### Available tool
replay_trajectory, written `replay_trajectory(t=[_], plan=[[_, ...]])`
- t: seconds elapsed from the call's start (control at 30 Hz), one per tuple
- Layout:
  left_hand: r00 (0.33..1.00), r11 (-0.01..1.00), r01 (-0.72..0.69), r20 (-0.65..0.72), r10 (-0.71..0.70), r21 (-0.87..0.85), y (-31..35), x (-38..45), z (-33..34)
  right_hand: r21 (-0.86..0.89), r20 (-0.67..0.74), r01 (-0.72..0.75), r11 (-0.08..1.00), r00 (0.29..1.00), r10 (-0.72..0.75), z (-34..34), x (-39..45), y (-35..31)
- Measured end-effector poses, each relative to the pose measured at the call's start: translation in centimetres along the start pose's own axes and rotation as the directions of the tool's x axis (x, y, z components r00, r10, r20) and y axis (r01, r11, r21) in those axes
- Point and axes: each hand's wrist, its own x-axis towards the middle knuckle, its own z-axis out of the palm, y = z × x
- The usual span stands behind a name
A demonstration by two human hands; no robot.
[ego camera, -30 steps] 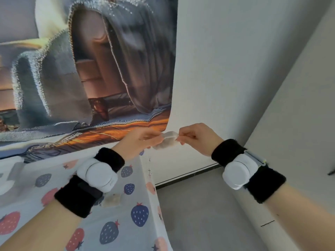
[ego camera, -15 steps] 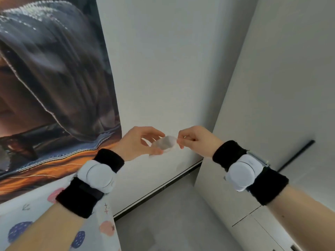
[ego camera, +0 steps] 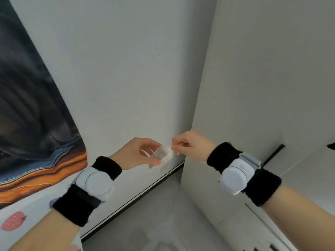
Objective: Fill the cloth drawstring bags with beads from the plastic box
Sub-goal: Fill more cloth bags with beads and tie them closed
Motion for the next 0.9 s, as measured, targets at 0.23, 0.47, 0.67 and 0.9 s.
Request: replay_trajectory(t=[0.23, 0.47, 0.67, 0.9], plan=[[0.993, 0.995, 0.083, -0.083, -0.087, -0.05, 2.6, 3.9, 7.7, 0.062, 0.061, -0.024, 0.998, 0.998, 0.021, -3.7, -3.4, 6.8], [0.939, 0.961, 0.264, -0.204, -0.275, -0.081, 2.3, 5.6, 14.6, -0.668, 0.346, -0.043, 0.743, 0.865, 0.362, -7.4, -8.2, 14.8], [0.914, 0.96, 0.267, -0.293, -0.28, -0.087, 3.9, 6.8, 15.9, -0.883, 0.361, 0.182, 0.433, 0.852, 0.378, -7.0, -10.1, 19.2], [0.916, 0.967, 0.222, -0.313, -0.252, -0.129, 4.6, 6.4, 14.8, -0.83, 0.541, 0.459, 0.317, 0.802, 0.255, -5.6, -10.6, 19.3]])
